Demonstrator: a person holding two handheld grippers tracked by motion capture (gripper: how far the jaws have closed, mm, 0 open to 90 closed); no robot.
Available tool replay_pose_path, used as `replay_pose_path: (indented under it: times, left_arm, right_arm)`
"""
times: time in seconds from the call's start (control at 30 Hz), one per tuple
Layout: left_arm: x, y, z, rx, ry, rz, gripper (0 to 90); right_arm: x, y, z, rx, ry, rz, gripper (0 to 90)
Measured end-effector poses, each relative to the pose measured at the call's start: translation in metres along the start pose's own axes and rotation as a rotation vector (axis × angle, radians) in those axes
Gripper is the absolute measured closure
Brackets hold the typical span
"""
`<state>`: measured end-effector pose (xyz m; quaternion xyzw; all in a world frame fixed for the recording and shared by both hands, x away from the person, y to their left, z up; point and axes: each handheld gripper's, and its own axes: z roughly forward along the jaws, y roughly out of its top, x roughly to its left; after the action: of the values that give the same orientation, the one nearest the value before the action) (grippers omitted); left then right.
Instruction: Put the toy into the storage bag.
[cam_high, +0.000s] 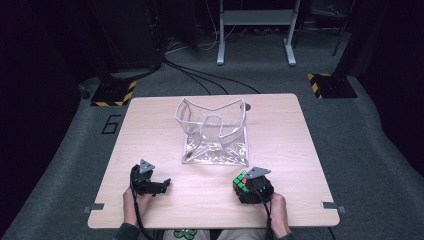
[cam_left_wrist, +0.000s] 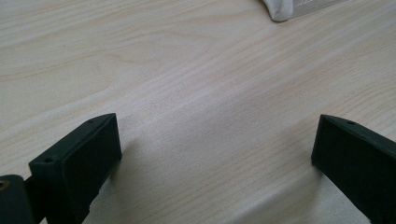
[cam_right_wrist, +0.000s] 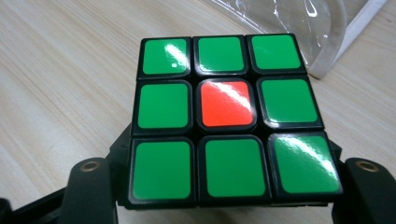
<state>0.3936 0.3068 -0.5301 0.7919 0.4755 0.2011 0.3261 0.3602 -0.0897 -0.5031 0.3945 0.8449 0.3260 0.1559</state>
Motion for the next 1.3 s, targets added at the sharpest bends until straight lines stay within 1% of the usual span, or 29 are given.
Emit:
replay_pose_path:
  times: [0.07,0.13,0.33,0.47,0.5,0.57,0.7,0.73,0.9,1.07,1.1,1.13,1.3]
  left_arm:
    - [0.000,0.000,0.000,0.000,0.001,-0.002,1.4]
    - [0.000,0.000,0.000,0.000,0.001,-0.001,1.4]
    - [0.000,0.000,0.000,0.000,0.000,-0.001,1.5]
    - [0.000,0.000,0.000,-0.001,0.001,-0.002,1.5]
    - [0.000,0.000,0.000,-0.001,0.001,-0.002,1.5]
    - [0.000,0.000,0.000,0.000,0.000,0.000,1.5]
    - [0.000,0.000,0.000,0.000,0.000,-0.002,1.5]
    - [0.000,0.000,0.000,-0.001,0.000,-0.001,1.5]
    - [0.000,0.000,0.000,0.000,0.000,-0.002,1.5]
    - [0.000,0.000,0.000,0.000,-0.001,0.000,1.5]
    - [0.000,0.000,0.000,0.000,0.000,-0.001,1.5]
    - [0.000,0.000,0.000,-0.001,0.000,-0.002,1.5]
    - [0.000,0.000,0.000,-0.001,0.000,-0.002,1.5]
  right_arm:
    - [-0.001,0.002,-0.002,-0.005,-0.001,-0.002,32.8]
    - [-0.002,0.003,-0.005,-0.007,-0.001,0.007,32.8]
    - [-0.005,0.008,-0.012,-0.019,-0.018,-0.010,32.8]
    - [-0.007,0.012,-0.016,-0.025,-0.015,0.004,32.7]
    - [-0.008,0.013,-0.017,-0.028,-0.014,-0.005,32.8]
    - [-0.009,0.015,-0.019,-0.027,-0.013,-0.002,32.8]
    - [-0.010,0.019,-0.020,-0.032,-0.023,-0.014,32.8]
    - [-0.010,0.020,-0.021,-0.027,-0.021,-0.013,32.7]
    - [-0.012,0.025,-0.024,-0.036,-0.018,-0.025,32.8]
    - [-0.011,0.030,-0.027,-0.040,-0.018,-0.015,32.8]
    - [-0.012,0.031,-0.027,-0.045,-0.019,-0.033,32.8]
    - [-0.012,0.032,-0.027,-0.039,-0.017,-0.027,32.7]
    - [-0.014,0.038,-0.031,-0.046,-0.016,-0.037,32.8]
